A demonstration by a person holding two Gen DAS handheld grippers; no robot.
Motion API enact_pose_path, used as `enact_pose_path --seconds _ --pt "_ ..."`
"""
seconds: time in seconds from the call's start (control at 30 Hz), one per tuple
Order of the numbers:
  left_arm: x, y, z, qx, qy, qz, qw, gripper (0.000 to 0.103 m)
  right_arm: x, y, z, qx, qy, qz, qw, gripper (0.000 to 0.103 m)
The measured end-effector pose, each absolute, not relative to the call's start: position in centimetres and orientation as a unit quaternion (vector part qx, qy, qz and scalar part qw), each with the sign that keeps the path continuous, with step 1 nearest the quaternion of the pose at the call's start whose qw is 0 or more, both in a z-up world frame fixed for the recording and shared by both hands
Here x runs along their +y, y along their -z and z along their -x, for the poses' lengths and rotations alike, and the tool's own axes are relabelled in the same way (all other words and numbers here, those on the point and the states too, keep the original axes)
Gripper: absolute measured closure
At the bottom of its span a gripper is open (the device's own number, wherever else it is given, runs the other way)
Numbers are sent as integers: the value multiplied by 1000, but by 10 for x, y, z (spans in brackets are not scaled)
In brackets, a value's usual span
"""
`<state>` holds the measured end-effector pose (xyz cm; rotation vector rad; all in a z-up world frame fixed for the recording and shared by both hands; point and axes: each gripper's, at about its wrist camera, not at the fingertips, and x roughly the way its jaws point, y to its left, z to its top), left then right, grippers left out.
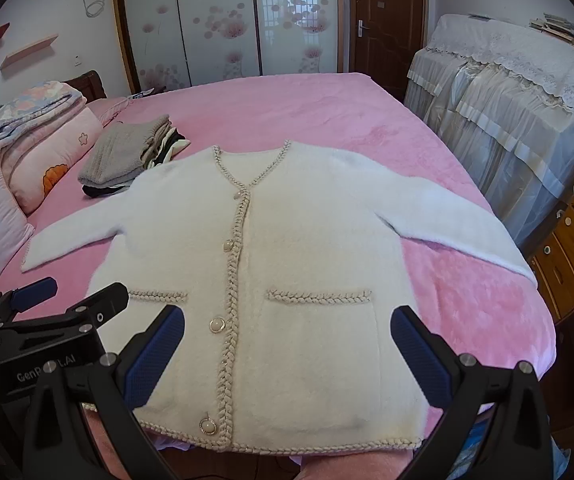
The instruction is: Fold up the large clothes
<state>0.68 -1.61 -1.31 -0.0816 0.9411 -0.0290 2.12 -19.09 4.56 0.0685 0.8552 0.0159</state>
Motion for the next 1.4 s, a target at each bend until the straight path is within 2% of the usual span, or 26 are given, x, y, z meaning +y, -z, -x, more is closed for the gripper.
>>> enact_pose_path --seconds 0.77,1.4 --pt "-11 -6 20 440 19 44 897 0 -183 -62 6 401 -15 -34 915 0" --pt "-55 -86 -2 369 58 1 928 0 -240 -111 -11 337 -1 -43 940 0"
